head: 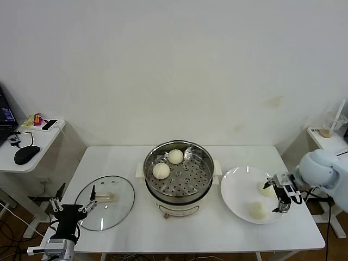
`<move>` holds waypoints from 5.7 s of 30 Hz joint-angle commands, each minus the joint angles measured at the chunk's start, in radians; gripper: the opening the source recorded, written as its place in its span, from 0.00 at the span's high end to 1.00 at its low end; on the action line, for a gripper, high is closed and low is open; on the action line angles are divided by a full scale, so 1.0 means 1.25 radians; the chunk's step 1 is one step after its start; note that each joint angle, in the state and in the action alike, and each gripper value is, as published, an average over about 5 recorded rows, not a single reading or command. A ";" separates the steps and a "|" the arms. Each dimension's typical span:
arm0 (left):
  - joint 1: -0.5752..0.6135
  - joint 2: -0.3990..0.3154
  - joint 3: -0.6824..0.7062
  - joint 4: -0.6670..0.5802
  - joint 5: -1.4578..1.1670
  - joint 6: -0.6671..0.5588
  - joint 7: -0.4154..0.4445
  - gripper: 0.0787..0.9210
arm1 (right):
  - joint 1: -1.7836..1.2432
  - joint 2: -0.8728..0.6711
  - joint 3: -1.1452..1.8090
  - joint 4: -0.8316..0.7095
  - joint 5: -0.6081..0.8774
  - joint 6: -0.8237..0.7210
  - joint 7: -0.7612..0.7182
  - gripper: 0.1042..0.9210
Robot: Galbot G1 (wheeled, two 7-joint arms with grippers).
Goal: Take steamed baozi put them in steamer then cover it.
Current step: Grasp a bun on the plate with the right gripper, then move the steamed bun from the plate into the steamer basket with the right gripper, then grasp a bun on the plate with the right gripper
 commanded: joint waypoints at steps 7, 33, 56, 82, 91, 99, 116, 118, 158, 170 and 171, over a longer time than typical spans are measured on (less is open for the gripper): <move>0.001 0.000 -0.007 0.006 0.000 0.000 0.000 0.12 | -0.107 0.083 0.059 -0.094 -0.053 0.007 0.024 0.12; -0.007 -0.008 -0.019 0.020 0.004 -0.006 -0.004 0.12 | -0.099 0.150 0.049 -0.166 -0.042 -0.008 0.033 0.30; 0.000 -0.008 -0.023 0.004 -0.002 -0.010 -0.003 0.12 | 0.409 0.099 -0.141 -0.131 0.142 -0.013 -0.026 0.36; 0.009 -0.019 -0.037 0.017 -0.006 -0.026 -0.001 0.12 | 0.610 0.480 -0.473 -0.051 0.248 0.094 0.101 0.36; 0.021 -0.016 -0.057 0.019 -0.009 -0.027 -0.002 0.12 | 0.560 0.537 -0.524 -0.073 0.111 0.203 0.107 0.36; 0.023 -0.018 -0.064 0.017 -0.014 -0.029 -0.003 0.12 | 0.538 0.570 -0.537 -0.105 -0.005 0.273 0.107 0.36; 0.025 -0.022 -0.076 0.026 -0.020 -0.034 -0.005 0.12 | 0.544 0.559 -0.542 -0.075 0.024 0.288 0.065 0.36; 0.026 -0.023 -0.075 0.026 -0.020 -0.035 -0.005 0.12 | 0.544 0.554 -0.541 -0.071 0.029 0.286 0.067 0.36; -0.005 0.027 -0.025 0.017 -0.017 -0.032 0.020 0.12 | 0.403 0.034 -0.269 -0.088 0.059 -0.025 0.037 0.12; -0.009 0.043 -0.022 0.030 -0.024 -0.029 0.022 0.12 | 0.144 0.042 -0.103 -0.215 -0.049 0.082 0.000 0.12; -0.010 0.042 -0.022 0.031 -0.024 -0.029 0.022 0.12 | 0.120 0.051 -0.077 -0.229 -0.054 0.086 0.002 0.12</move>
